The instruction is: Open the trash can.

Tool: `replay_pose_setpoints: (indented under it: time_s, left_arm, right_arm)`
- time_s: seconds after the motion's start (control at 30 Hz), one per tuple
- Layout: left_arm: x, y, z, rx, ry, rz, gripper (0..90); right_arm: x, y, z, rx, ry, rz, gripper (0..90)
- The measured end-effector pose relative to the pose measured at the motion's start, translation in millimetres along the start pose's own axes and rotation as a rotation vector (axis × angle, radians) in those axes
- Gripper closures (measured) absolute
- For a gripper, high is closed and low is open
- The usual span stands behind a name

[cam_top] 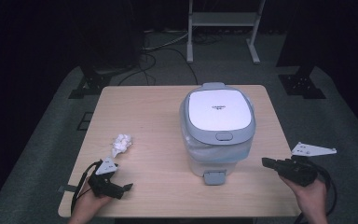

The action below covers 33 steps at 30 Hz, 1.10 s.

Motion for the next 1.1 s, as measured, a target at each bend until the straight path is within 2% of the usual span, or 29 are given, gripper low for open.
replay_pose_setpoints:
  time_s: [0.23, 0.57, 0.77, 1.1]
  left_arm:
    - [0.1, 0.1, 0.1, 0.000, -0.002, 0.001, 0.0]
    - [0.1, 0.2, 0.1, 0.000, -0.002, 0.002, 0.0]
    - [0.1, 0.1, 0.1, 0.000, -0.003, 0.001, 0.0]
    - [0.1, 0.1, 0.1, 0.000, -0.002, 0.002, 0.0]
  right_arm:
    - [-13.0, 1.9, 10.4, -0.034, 0.030, 0.003, 89.9]
    - [-28.2, 9.6, 18.4, -0.074, 0.037, -0.012, 90.0]
    - [-37.9, 16.4, 22.5, -0.097, 0.045, -0.040, 90.0]
    - [-63.8, 38.4, 35.4, -0.124, 0.083, -0.109, 90.0]
Point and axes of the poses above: each handheld gripper's, and its own axes: y roughly backward along the jaws, x roughly out of its underside, z roughly to its left, the point moved 4 cm from there along -y, roughly forward along the jaws, and after that the axes turned 9 degrees about -y, right-handed, at the moved point
